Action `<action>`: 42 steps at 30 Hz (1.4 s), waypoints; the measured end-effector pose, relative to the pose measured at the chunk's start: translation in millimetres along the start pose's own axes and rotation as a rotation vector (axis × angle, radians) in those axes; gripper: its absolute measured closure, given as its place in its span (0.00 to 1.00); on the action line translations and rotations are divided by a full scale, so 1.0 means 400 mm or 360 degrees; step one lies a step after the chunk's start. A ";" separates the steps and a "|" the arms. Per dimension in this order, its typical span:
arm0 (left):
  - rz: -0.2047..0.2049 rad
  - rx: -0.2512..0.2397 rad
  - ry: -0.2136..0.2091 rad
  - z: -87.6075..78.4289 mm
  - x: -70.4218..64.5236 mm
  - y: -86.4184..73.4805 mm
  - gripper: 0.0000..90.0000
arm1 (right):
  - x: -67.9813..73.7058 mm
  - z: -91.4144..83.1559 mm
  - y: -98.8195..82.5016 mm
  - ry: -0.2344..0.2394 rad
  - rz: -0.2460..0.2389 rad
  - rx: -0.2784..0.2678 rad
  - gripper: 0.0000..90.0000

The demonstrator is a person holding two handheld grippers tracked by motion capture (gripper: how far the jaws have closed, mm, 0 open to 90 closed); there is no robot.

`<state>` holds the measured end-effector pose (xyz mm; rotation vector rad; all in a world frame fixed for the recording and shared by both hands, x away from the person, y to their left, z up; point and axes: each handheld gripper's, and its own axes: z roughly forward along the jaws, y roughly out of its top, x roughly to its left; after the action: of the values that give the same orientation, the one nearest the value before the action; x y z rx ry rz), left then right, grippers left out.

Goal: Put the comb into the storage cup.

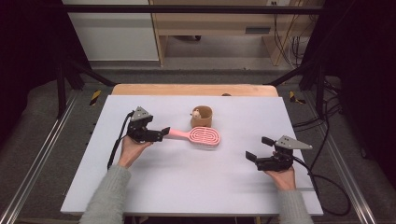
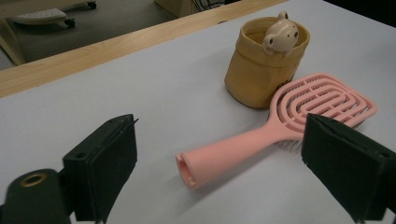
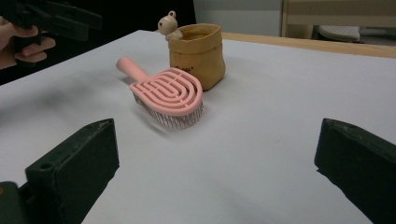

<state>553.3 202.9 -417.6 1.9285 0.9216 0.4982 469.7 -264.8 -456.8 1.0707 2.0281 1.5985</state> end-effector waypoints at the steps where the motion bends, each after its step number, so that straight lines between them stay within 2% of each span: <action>1: 0.0001 0.0004 0.0009 0.003 0.000 0.000 0.15 | 0.000 0.000 0.000 0.0000 -0.0001 0.0000 0.00; 8: -0.0004 0.0046 0.0033 0.022 0.004 0.003 0.29 | 0.000 0.001 0.000 -0.0001 -0.0002 0.0004 0.00; 10: 0.0014 0.0067 0.0052 0.030 0.002 0.004 0.32 | 0.000 0.001 0.000 -0.0001 0.0000 0.0005 0.00; 16: 0.0015 0.0078 0.0052 0.048 -0.002 0.003 0.44 | 0.000 0.001 -0.001 -0.0001 -0.0001 0.0006 0.00; 19: 0.0042 0.0119 0.0077 0.063 -0.005 0.002 0.50 | 0.000 0.002 -0.001 -0.0002 -0.0001 0.0007 0.00; 26: 0.0038 0.0125 0.0069 0.078 -0.008 0.006 0.65 | -0.001 0.002 -0.001 -0.0003 -0.0004 0.0008 0.00; 42: 0.0066 0.0226 0.0076 0.129 -0.016 0.002 0.91 | 0.000 0.001 -0.001 -0.0001 -0.0003 0.0005 0.00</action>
<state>583.5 168.6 -442.8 2.0752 0.9720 0.5169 470.1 -264.5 -457.3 1.0703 2.0316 1.5944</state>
